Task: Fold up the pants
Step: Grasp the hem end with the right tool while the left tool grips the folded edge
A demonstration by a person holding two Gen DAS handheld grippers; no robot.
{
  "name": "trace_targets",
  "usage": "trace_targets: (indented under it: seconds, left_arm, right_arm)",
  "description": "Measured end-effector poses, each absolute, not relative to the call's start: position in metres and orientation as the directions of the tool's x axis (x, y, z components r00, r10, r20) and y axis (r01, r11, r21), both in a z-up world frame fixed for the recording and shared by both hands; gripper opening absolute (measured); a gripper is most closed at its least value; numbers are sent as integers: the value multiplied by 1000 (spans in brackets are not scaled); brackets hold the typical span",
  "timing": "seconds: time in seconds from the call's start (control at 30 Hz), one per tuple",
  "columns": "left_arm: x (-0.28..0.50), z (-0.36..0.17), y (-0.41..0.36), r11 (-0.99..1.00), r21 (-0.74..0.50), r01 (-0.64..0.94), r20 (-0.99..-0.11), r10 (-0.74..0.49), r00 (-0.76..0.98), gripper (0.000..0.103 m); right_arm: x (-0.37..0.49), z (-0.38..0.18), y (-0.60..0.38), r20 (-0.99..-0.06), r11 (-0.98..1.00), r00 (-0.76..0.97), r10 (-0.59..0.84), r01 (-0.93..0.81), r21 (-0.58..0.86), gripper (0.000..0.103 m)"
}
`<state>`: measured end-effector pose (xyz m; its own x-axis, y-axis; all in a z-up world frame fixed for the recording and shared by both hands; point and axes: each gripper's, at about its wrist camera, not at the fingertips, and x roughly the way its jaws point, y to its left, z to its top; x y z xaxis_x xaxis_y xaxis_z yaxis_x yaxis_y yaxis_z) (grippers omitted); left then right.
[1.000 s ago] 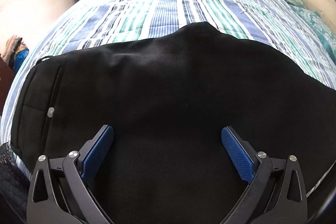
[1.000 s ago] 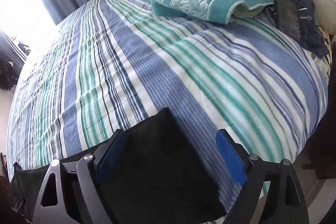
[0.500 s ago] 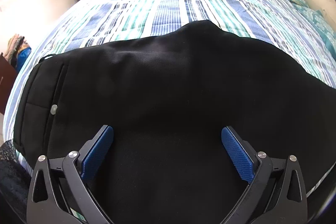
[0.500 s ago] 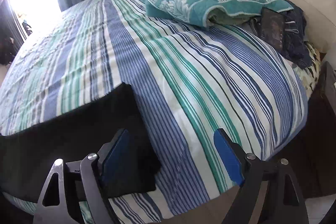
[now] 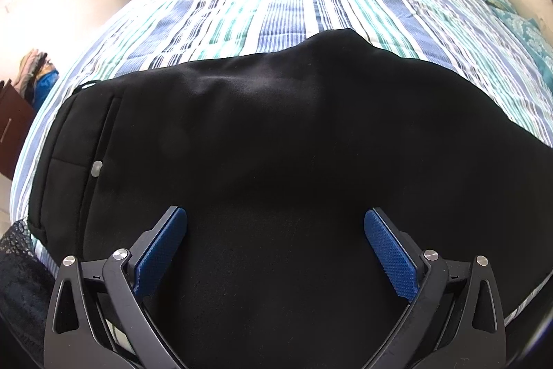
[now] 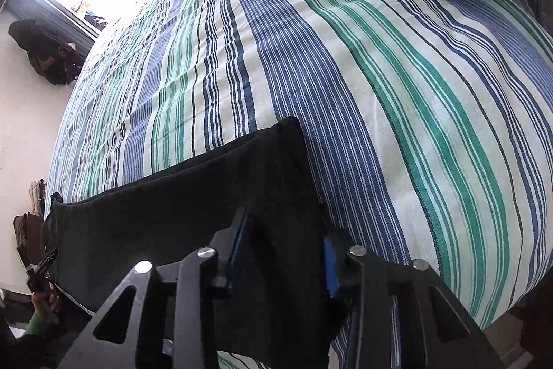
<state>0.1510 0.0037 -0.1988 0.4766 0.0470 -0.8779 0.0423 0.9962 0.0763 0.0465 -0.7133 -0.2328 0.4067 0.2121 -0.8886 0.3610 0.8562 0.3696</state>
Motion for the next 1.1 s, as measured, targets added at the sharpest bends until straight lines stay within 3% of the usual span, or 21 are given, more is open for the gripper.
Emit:
trace_targets:
  seconds: [0.03, 0.17, 0.43, 0.67, 0.73, 0.8, 0.83, 0.9, 1.03, 1.1]
  left_arm:
    - [152, -199, 4, 996, 75, 41, -879, 46, 475, 103]
    - [153, -198, 5, 997, 61, 38, -880, 36, 473, 103]
    - [151, -194, 11, 999, 4, 38, -879, -15, 476, 102]
    - [145, -188, 33, 995, -95, 29, -863, -97, 496, 102]
    - [144, -185, 39, 993, -112, 24, -858, -109, 502, 102]
    - [144, -182, 46, 992, -124, 15, -854, -114, 507, 102]
    - [144, -181, 49, 991, -132, 6, -853, -117, 509, 102]
    - [144, -178, 59, 987, -162, -17, -849, -130, 512, 102]
    - [141, -170, 74, 967, -249, -49, -830, -187, 526, 101]
    - [139, -162, 69, 953, -304, -14, -806, -250, 536, 101]
  right_arm:
    - [46, -231, -714, -878, 843, 408, 249, 355, 404, 15]
    - [38, -202, -703, -821, 799, 474, 317, 334, 501, 14]
    - [43, -128, -593, -493, 578, 641, 588, 92, 811, 14]
    - [105, -134, -408, -267, 367, 587, 764, -55, 928, 14]
    - [126, -147, -352, -265, 360, 566, 781, -60, 931, 14]
    - [143, -164, -299, -332, 428, 548, 768, -54, 902, 15]
    - [149, -172, -274, -384, 487, 539, 749, -55, 872, 21]
    - [160, -193, -229, -516, 595, 480, 709, -16, 803, 45]
    - [143, -199, -214, -565, 662, 478, 673, -47, 748, 51]
    - [122, -180, -232, -603, 761, 553, 575, -89, 643, 63]
